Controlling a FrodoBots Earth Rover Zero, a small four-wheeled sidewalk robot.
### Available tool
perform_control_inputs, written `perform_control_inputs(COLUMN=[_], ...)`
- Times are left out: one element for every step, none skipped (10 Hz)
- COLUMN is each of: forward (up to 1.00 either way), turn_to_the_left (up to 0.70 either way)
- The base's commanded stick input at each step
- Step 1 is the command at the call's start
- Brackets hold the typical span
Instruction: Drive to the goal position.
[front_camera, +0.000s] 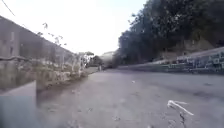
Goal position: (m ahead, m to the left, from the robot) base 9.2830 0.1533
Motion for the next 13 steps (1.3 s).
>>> perform_control_inputs(forward=[0.7, 0.7, 0.7, 0.7, 0.7, 0.7, 0.7, 0.7, 0.7, 0.7, 0.7, 0.7, 0.7], turn_to_the_left=[0.0, 0.0, 0.0, 0.0, 0.0, 0.0, 0.0, 0.0, 0.0, 0.0, 0.0, 0.0, 0.0])
